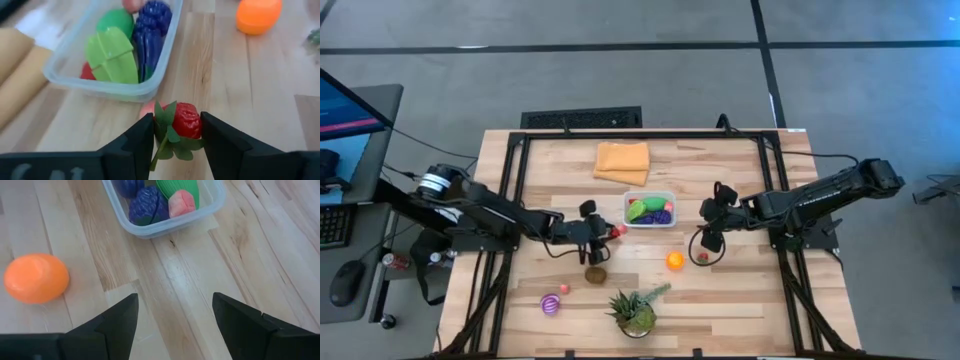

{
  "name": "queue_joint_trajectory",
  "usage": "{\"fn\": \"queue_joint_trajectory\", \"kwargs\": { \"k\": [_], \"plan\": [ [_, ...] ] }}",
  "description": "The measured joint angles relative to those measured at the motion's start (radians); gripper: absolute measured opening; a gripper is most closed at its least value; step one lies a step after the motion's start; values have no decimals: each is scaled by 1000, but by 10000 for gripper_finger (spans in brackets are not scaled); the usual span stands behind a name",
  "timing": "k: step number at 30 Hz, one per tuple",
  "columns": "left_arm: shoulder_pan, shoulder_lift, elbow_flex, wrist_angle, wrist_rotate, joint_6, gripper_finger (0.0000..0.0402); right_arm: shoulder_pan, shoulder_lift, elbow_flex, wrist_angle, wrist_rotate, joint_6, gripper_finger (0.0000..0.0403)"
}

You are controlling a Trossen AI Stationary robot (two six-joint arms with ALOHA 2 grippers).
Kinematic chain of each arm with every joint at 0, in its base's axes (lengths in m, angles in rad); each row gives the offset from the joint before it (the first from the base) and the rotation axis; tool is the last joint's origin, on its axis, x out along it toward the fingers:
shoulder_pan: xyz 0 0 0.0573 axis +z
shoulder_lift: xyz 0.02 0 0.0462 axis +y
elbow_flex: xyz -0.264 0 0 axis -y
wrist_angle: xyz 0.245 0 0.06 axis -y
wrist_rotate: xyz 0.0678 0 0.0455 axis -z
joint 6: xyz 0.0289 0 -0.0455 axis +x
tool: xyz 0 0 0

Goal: Pick and placing Produce into tupperware
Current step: Put the left red strawberry into the transparent container

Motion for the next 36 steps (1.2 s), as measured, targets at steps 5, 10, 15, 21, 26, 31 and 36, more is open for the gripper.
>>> {"fn": "queue_joint_trajectory", "kwargs": {
  "k": [5, 10, 15, 21, 26, 31, 36],
  "plan": [
    [-2, -76, 0, -11, -45, 57, 139, 0, 0, 0, 7, 0, 0, 249],
    [33, -97, 0, 19, -84, 123, 139, 0, 0, 0, 15, 0, 0, 249],
    [107, -86, 0, 60, -71, 161, 139, 0, 0, 0, 24, 0, 0, 249],
    [199, -87, 0, 114, 8, 199, 139, 0, 0, 0, 24, 0, -1, 249],
    [265, -87, 0, 156, 90, 222, 139, 0, 0, 0, 25, 0, -2, 249],
    [301, -87, 0, 195, 148, 249, 139, -1, 0, 0, 39, 0, -27, 249],
    [328, -27, 5, 267, 194, 276, 139, -9, 0, 0, 51, 1, -45, 249]
  ]
}}
